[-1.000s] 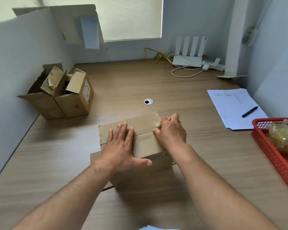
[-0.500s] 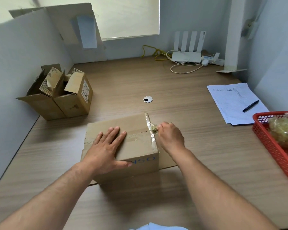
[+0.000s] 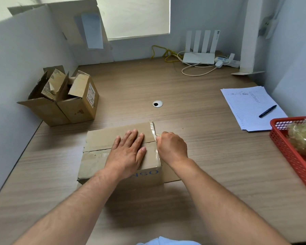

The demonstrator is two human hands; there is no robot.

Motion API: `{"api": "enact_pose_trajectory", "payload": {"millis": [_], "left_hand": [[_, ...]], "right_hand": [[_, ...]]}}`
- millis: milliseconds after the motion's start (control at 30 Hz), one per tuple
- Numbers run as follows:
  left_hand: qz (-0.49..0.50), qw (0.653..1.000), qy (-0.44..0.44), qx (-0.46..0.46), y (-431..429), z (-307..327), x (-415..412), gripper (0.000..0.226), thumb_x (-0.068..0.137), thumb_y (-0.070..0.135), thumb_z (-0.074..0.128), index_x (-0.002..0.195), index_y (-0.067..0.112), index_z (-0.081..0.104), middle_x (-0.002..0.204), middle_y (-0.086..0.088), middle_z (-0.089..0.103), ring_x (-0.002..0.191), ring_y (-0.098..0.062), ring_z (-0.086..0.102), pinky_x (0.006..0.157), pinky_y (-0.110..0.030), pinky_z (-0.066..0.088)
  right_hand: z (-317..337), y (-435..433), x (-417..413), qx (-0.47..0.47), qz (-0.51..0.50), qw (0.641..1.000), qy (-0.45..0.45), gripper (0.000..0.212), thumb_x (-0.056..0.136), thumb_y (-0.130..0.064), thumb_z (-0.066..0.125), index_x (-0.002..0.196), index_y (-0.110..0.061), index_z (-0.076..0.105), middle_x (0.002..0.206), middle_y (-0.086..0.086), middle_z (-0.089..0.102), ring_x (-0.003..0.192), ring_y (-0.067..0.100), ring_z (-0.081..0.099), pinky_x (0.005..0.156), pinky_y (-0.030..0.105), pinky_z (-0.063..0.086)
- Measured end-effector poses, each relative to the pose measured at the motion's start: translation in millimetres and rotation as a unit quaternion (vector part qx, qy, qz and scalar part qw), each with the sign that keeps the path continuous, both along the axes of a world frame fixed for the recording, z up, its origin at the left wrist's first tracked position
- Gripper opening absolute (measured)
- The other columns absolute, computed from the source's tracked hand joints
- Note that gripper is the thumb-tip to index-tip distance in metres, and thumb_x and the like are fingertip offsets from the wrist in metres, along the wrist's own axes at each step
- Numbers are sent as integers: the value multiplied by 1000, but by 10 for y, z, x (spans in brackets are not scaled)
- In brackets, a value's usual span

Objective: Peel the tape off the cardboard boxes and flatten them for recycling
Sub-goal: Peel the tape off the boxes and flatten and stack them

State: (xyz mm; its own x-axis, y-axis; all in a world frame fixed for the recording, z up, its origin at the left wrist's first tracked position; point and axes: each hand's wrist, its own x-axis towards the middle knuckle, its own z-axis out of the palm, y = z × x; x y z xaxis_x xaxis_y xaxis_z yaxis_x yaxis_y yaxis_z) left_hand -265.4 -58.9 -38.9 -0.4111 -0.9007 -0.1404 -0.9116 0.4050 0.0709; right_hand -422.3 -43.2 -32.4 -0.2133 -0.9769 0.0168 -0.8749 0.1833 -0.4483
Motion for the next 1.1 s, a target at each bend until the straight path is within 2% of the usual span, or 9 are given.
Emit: {"api": "enact_pose_trajectory", "payload": {"millis": [133, 233, 300, 467, 567, 667, 800, 900, 1100], "left_hand": [[-11, 1000, 2, -9, 73, -6, 68, 73, 86, 64, -13, 151, 32, -11, 159, 9, -18, 143, -6, -22, 117, -32, -15], [-15, 1000, -9, -21, 193, -27, 87, 90, 65, 70, -34, 146, 34, -21, 156, 10, -26, 140, -6, -29, 115, -32, -20], [-14, 999, -11, -40, 282, -57, 100, 90, 62, 70, -41, 143, 34, -23, 153, 10, -29, 140, -8, -30, 115, -33, -21], [-32, 994, 17, -105, 494, -141, 146, 70, 99, 59, 9, 147, 16, 34, 153, -8, 35, 143, -22, 26, 112, -46, 18], [-38, 991, 27, -128, 581, -165, 164, 67, 99, 58, 11, 146, 15, 30, 154, -9, 33, 143, -22, 26, 111, -49, 20], [-36, 989, 25, -142, 635, -186, 166, 67, 99, 58, 11, 147, 15, 29, 155, -9, 31, 144, -23, 25, 111, -50, 21], [-36, 987, 34, -153, 711, -209, 172, 67, 99, 57, 13, 148, 14, 29, 157, -8, 26, 145, -24, 23, 111, -51, 21], [-35, 988, 37, -149, 746, -187, 171, 66, 100, 57, 13, 149, 15, 28, 157, -7, 25, 145, -24, 22, 112, -50, 19], [-71, 991, 6, -110, 621, -138, 219, 93, 87, 80, 19, 151, 13, 25, 159, -11, 21, 147, -26, 18, 112, -51, 14]], "right_hand": [[-79, -29, -173, 49, -17, 975, -214, 43, 90, -41, 55, 70, -3, 59, 78, 13, 65, 76, 33, 61, 67, 39, 49], [-44, -25, -331, 62, -79, 903, -417, 54, 88, -57, 54, 67, -7, 56, 59, 4, 50, 49, 21, 47, 52, 30, 42], [-23, -61, -398, 54, -110, 867, -483, 54, 89, -58, 51, 72, -7, 58, 57, -1, 45, 44, 15, 42, 48, 26, 36], [-54, -212, -419, -11, -82, 907, -413, 36, 93, -36, 57, 89, 0, 61, 64, -5, 49, 53, 13, 42, 51, 25, 36], [47, -264, -419, -1, 5, 888, -460, 11, 91, -9, 58, 92, -14, 68, 77, -4, 58, 61, 7, 47, 50, 13, 37], [136, -340, -407, 23, 84, 883, -461, 36, 86, 5, 49, 99, -20, 70, 98, -9, 67, 77, -4, 53, 61, 10, 38], [208, -477, -400, 82, 141, 883, -441, 40, 85, 1, 43, 95, -24, 72, 100, -22, 68, 86, -2, 52, 73, 19, 36], [183, -545, -397, 129, 177, 884, -414, 38, 85, -3, 43, 88, -27, 73, 101, -18, 70, 95, 6, 55, 74, 23, 36], [86, -599, -432, 139, 167, 862, -458, 21, 89, -4, 53, 76, -18, 62, 90, -1, 69, 73, 6, 56, 65, 24, 35]]}}
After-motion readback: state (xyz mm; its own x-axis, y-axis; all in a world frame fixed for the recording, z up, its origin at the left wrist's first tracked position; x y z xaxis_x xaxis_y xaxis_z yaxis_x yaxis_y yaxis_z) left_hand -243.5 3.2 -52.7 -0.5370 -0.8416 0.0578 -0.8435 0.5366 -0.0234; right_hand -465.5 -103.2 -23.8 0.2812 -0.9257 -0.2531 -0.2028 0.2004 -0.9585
